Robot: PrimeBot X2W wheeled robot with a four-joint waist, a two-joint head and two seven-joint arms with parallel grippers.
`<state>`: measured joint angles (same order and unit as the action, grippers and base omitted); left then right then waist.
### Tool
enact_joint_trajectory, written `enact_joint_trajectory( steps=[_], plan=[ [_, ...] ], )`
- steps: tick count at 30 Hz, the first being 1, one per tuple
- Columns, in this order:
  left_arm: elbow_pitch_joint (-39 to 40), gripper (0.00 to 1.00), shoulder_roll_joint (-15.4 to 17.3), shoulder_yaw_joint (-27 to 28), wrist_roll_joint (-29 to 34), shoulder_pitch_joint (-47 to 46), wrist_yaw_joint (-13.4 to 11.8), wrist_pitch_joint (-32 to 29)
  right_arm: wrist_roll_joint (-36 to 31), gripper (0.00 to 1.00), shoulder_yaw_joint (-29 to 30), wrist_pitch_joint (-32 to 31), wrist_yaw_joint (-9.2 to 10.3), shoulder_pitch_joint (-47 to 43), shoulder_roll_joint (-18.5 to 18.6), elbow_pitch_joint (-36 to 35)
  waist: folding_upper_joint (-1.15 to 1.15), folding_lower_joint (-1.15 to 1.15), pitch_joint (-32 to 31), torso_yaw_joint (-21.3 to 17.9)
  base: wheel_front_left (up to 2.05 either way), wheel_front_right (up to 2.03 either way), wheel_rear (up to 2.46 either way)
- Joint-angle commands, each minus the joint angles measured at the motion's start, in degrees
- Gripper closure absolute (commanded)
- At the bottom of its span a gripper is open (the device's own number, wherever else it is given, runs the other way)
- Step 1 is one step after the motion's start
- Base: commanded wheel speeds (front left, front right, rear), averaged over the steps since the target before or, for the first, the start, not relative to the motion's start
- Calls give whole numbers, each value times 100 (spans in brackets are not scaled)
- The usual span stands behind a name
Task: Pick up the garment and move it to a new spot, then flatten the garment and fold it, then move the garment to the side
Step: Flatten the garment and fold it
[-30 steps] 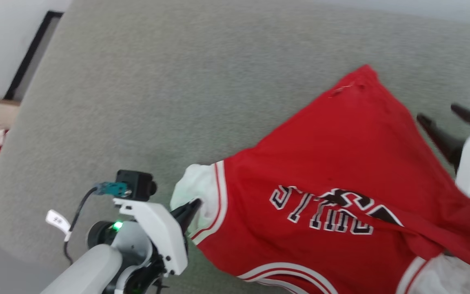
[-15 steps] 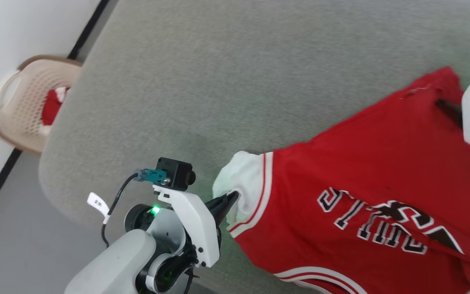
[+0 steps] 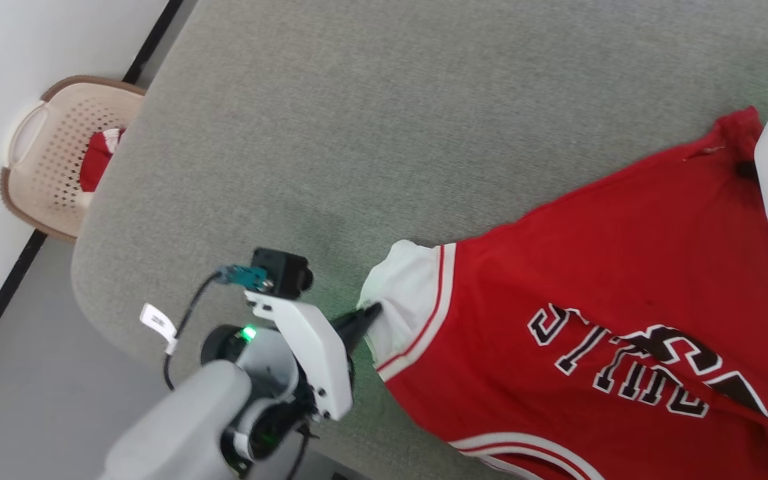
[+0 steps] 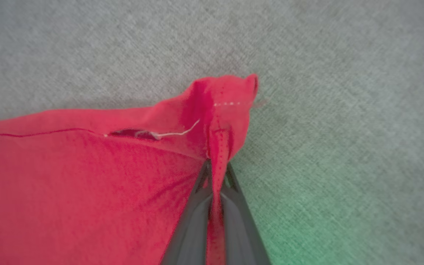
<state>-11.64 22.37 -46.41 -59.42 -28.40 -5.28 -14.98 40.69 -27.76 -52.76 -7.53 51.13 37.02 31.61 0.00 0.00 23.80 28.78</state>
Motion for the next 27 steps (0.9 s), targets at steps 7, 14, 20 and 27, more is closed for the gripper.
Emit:
enact_joint_trajectory(
  steps=[7, 14, 20, 27],
  plan=[
    [-13, 100, 401, 176, 155, -505, -57, -253, 328, 100, -276, 545, 8, -14, 180, -178, 0, 0, -215, -428, 0, 0, 0],
    [149, 100, 978, 418, 300, -1229, -218, -713, 592, 100, -290, 1061, 6, 94, 396, -764, 0, 0, -489, -961, 0, 0, 0],
    [190, 100, 1432, 569, 494, -1994, -237, -1201, 572, 100, -86, 1303, 6, 20, 521, -1252, 0, 0, -724, -1423, 0, 0, 0],
    [39, 100, 1690, 630, 664, -2859, -129, -1663, 437, 100, 331, 1265, 6, -13, 532, -1791, 0, 0, -961, -1844, 0, 0, 0]
  ],
)
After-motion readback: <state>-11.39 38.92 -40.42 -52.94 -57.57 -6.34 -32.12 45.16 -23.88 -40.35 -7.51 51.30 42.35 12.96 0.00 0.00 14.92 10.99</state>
